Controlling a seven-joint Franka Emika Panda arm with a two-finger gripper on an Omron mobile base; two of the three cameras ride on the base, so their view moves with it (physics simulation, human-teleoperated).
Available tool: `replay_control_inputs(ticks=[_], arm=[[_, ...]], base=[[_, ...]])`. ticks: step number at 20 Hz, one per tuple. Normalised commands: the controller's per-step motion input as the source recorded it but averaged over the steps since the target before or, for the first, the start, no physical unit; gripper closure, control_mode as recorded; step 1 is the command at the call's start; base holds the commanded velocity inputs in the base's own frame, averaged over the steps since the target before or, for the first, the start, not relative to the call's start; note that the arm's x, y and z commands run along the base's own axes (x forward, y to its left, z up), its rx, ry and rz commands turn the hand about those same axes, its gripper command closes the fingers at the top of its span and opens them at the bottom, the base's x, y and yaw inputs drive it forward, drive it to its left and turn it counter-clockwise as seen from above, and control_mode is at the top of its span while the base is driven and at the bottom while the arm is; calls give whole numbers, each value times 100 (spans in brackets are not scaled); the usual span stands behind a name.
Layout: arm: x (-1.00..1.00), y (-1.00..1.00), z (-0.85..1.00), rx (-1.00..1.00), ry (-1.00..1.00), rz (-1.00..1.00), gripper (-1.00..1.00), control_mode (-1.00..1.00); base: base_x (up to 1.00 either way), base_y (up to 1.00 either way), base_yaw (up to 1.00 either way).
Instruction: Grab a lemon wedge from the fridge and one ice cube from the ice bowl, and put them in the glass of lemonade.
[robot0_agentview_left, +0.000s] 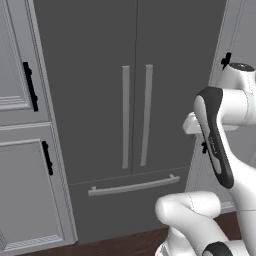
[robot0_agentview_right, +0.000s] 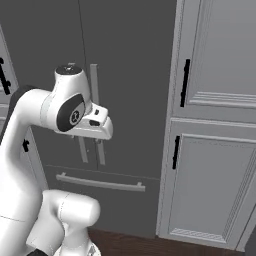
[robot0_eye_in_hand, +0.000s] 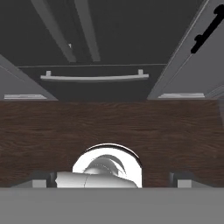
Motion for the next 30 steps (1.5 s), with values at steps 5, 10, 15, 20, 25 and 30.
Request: replay_control_inputs(ticks=[5,10,15,20,25,30], arm=[[0,0,0,0,0,0,-100,100],[0,0,0,0,0,0,-100,100],[0,0,0,0,0,0,-100,100],[0,0,0,0,0,0,-100,100],[0,0,0,0,0,0,-100,100],[0,0,0,0,0,0,-100,100]], base=[[-58,-4,0],[-27,27,0],[0,46,0],[0,31,0],[0,41,0],[0,21,0]])
